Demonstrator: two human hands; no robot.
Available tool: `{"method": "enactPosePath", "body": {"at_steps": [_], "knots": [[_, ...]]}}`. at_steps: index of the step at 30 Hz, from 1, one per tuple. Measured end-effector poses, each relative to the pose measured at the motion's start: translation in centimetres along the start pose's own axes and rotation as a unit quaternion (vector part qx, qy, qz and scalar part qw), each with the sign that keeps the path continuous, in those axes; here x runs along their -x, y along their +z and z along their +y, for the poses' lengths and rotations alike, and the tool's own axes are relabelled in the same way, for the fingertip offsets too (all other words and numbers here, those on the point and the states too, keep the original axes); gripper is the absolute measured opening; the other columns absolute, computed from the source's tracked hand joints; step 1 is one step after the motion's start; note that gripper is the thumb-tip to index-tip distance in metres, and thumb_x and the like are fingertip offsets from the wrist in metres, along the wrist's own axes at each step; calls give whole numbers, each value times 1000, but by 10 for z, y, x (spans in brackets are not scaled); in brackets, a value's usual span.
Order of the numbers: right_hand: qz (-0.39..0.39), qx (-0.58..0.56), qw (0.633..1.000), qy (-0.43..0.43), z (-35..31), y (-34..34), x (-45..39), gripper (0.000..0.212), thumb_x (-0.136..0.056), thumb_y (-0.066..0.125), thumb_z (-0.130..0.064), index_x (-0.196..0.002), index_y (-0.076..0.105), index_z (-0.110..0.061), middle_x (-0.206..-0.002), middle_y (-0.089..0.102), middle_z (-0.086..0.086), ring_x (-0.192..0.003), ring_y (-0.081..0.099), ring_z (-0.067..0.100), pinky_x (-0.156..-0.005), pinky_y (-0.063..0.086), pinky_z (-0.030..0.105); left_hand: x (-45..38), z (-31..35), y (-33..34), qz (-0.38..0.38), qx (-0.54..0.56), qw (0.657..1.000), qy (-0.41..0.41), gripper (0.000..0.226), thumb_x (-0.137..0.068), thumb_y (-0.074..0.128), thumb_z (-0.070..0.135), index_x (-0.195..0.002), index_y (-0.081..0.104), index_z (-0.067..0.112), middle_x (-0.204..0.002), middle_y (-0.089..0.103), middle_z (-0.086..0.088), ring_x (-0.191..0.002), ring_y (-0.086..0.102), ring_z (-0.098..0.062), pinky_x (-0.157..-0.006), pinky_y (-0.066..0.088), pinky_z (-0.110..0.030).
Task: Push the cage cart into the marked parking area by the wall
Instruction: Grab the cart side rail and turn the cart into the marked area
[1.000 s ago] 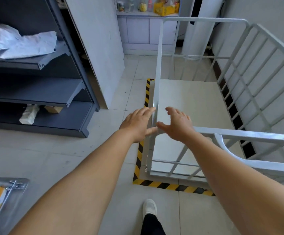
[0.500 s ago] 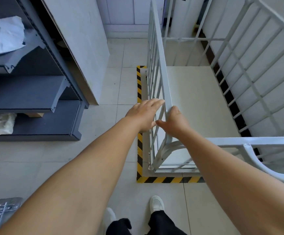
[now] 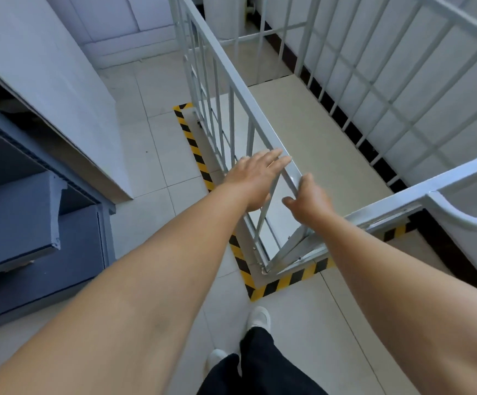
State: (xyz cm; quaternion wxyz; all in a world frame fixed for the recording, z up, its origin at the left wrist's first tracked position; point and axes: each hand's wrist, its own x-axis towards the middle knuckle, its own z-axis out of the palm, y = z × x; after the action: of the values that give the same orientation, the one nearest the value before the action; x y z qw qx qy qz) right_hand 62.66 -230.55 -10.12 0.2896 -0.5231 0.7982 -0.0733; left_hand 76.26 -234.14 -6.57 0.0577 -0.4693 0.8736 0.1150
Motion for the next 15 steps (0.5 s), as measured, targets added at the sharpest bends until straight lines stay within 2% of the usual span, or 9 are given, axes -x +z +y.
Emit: {"method": "enactPosePath", "body": {"at_steps": [2,6,8,11,15], "knots": [[18,-14,1000,9,1,2,-4,29,-91,61,-31,-103,43,-11,-93,61,10,-81,61,31,-71,51,40,-15,-2,2,-1,-32,999,25,81,-92,55,9,-152,4,27,-161,-2,2,-147,-1,-18,-117,8,-40],[42,0,999,17,1,6,-7,23,-94,56,-30,-103,48,-10,-86,52,7,-79,52,29,-65,40,35,-39,-8,4,-16,-66,997,45,77,-93,51,3,-152,7,27,-161,-3,2,-147,-3,-19,-117,9,-41],[51,3,998,21,-1,8,-7,19,-95,55,-28,-100,47,-11,-85,51,7,-79,52,30,-65,40,35,-48,-10,5,-13,-96,993,61,75,-93,51,5,-151,9,27,-161,-1,1,-147,-4,-20,-117,7,-42],[56,1,998,32,-6,11,-5,14,-96,53,-25,-98,47,-12,-85,53,7,-78,53,29,-65,42,36,-58,-13,6,-10,-111,990,82,64,-94,50,8,-148,20,24,-159,10,0,-147,-4,-21,-117,6,-44],[66,-2,997,44,-15,16,-3,10,-96,50,-22,-96,44,-13,-84,51,6,-78,51,29,-66,40,35,-67,-18,8,-4,-123,986,116,47,-96,49,16,-140,32,21,-151,27,-4,-146,6,-25,-116,9,-44]]}}
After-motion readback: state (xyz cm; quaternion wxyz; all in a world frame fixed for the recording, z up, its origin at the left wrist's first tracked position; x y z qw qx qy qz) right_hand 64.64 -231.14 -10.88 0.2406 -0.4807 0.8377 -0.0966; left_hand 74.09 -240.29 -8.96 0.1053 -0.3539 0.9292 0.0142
